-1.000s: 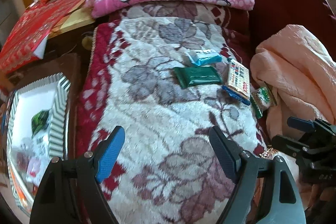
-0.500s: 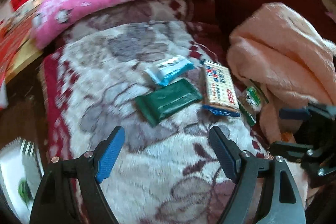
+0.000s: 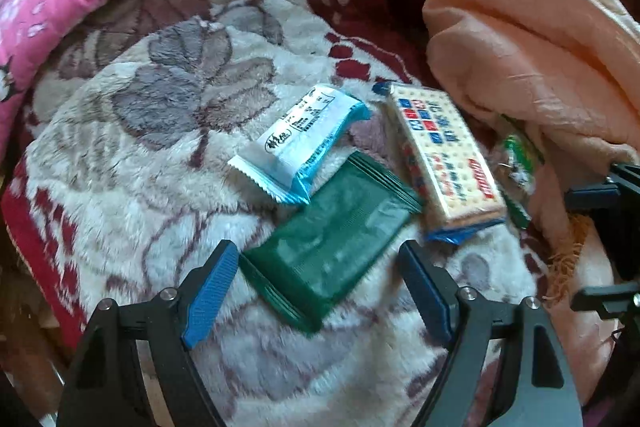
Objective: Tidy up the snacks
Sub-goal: 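Move both grippers back toward the remaining snacks on the quilt, then grasp the dark green packet with the left gripper while the right grasps the light blue packet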
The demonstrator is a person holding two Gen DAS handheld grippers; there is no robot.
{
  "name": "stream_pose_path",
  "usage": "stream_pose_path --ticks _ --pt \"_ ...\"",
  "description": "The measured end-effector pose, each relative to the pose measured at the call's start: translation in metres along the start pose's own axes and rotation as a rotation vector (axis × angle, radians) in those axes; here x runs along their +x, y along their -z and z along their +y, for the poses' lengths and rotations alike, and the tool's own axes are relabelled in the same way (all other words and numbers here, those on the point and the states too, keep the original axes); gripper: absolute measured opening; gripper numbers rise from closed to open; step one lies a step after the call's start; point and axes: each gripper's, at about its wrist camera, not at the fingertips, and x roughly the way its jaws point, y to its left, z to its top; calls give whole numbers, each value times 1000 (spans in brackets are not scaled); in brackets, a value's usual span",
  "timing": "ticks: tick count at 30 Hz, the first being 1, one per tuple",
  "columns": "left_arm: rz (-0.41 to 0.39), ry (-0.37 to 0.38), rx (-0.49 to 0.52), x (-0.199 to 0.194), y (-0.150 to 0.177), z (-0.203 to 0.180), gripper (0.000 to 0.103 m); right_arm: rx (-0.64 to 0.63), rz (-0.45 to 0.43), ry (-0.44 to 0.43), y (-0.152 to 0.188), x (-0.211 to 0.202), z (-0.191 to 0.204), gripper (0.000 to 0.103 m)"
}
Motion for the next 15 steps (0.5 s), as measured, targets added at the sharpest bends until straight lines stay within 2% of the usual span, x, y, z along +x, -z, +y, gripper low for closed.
stream_pose_path --ticks 4,9,13,14,15 --pt "2 25 7 6 -12 2 82 1 8 -1 0 3 -1 86" --pt "5 -1 66 15 -24 -14 82 10 14 -1 -1 7 -3 86" --pt "-7 -6 50 20 -27 -18 82 9 17 -2 -2 7 -3 86" --pt "-12 -11 49 19 -26 -19 80 9 16 -2 -2 7 -3 86" --pt "-17 -15 51 17 -24 -20 70 9 15 -4 -2 6 -3 86"
